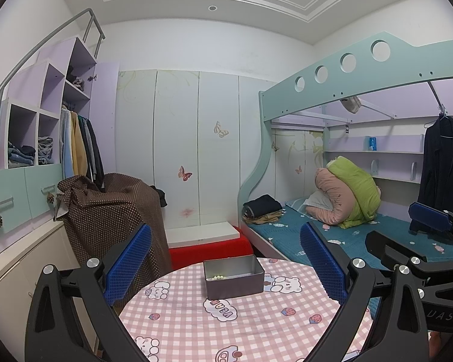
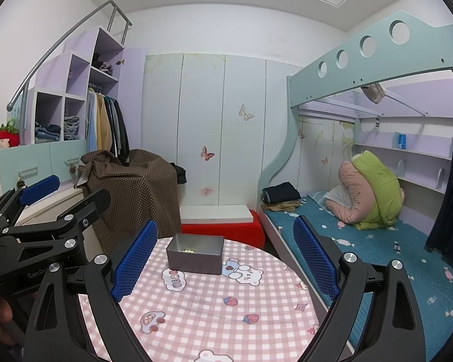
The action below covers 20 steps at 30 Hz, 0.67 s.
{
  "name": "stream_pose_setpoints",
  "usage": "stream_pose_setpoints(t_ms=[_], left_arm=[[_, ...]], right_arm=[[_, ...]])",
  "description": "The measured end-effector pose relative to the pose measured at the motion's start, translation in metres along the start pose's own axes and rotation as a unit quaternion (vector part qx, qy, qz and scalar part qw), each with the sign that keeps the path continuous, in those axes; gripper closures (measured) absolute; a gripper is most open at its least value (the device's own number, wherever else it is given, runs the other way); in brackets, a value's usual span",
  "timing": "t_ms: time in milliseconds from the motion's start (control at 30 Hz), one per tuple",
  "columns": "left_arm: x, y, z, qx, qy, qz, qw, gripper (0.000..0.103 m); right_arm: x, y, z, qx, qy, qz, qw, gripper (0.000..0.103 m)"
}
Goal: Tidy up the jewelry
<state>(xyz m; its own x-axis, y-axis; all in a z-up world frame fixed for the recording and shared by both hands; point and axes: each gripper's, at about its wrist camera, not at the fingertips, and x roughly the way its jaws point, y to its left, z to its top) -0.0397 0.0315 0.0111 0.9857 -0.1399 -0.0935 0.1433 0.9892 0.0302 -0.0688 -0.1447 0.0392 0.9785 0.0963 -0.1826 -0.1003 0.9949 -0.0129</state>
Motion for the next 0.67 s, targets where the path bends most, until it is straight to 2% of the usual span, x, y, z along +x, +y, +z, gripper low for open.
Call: stream_pose_setpoints(t_ms=[667], left_arm=[[-0.001, 0.012, 0.000, 0.002, 0.000, 0.001, 1.0000, 0.007]], right_arm=[[-0.003, 0.000, -0.003, 0.006, 0.001, 0.000, 1.000, 0.015]])
